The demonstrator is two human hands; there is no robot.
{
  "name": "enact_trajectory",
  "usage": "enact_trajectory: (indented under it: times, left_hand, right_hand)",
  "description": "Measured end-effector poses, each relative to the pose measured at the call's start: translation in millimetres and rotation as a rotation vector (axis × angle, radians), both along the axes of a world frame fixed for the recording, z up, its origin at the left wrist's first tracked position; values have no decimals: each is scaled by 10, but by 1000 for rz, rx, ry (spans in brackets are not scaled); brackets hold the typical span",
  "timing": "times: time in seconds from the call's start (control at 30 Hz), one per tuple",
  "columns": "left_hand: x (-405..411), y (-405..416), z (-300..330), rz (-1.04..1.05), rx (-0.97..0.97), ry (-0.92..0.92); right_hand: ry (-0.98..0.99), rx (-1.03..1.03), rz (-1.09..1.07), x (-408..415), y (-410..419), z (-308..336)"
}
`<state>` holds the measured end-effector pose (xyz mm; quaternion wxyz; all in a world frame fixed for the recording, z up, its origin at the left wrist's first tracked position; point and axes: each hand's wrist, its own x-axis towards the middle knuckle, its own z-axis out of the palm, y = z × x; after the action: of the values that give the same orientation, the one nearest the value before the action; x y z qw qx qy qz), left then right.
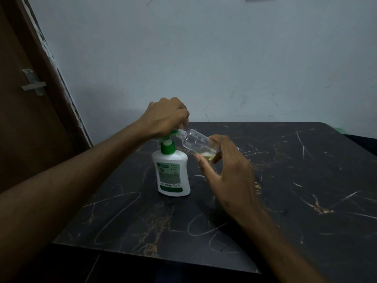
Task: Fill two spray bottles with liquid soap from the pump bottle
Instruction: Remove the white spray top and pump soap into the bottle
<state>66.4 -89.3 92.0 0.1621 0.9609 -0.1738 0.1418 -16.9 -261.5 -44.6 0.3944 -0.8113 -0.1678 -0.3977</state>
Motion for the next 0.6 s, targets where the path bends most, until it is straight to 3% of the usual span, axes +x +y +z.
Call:
enact_trajectory:
  times: [0.6]
  left_hand:
    - [85, 23, -29, -9, 10, -84]
  right_hand:
    - [5, 2, 3, -23, -9, 9]
